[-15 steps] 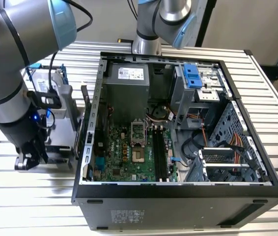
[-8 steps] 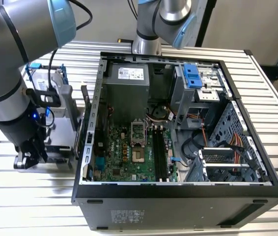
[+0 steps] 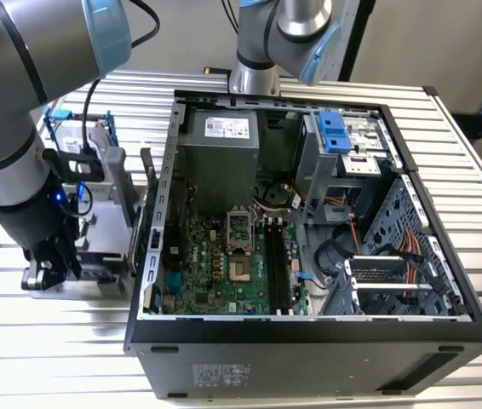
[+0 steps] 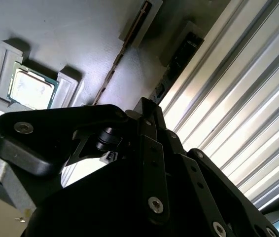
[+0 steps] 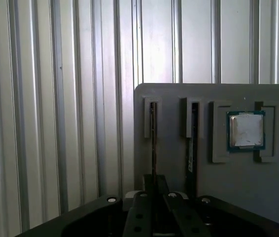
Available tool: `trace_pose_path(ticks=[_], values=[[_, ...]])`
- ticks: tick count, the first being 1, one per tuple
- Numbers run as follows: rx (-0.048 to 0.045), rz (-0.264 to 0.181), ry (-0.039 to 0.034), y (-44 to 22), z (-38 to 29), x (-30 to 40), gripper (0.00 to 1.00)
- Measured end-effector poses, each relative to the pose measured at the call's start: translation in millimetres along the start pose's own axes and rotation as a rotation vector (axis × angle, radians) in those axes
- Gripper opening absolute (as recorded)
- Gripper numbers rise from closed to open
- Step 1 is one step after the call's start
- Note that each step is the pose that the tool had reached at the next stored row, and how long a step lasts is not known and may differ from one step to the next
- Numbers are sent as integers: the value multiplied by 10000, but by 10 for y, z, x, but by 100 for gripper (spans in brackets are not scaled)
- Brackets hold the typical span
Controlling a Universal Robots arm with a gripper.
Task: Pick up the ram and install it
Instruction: 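Pick up the ram and move it above insertion slot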
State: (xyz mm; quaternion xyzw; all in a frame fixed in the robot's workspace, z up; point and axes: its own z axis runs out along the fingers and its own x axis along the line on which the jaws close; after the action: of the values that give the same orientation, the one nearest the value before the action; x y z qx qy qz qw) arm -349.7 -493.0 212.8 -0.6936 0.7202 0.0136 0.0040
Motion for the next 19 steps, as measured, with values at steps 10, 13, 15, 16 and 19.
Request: trace_pose_path(ticks=[10, 13, 15, 16, 19], values=[[-1, 0, -2, 1, -27, 0, 0], [-1, 0, -2, 1, -31, 0, 0], [-1, 0, -2, 1, -37, 0, 0], [-2, 0, -2, 1, -39, -1, 0], [-2, 0, -2, 1, -48, -1, 0]])
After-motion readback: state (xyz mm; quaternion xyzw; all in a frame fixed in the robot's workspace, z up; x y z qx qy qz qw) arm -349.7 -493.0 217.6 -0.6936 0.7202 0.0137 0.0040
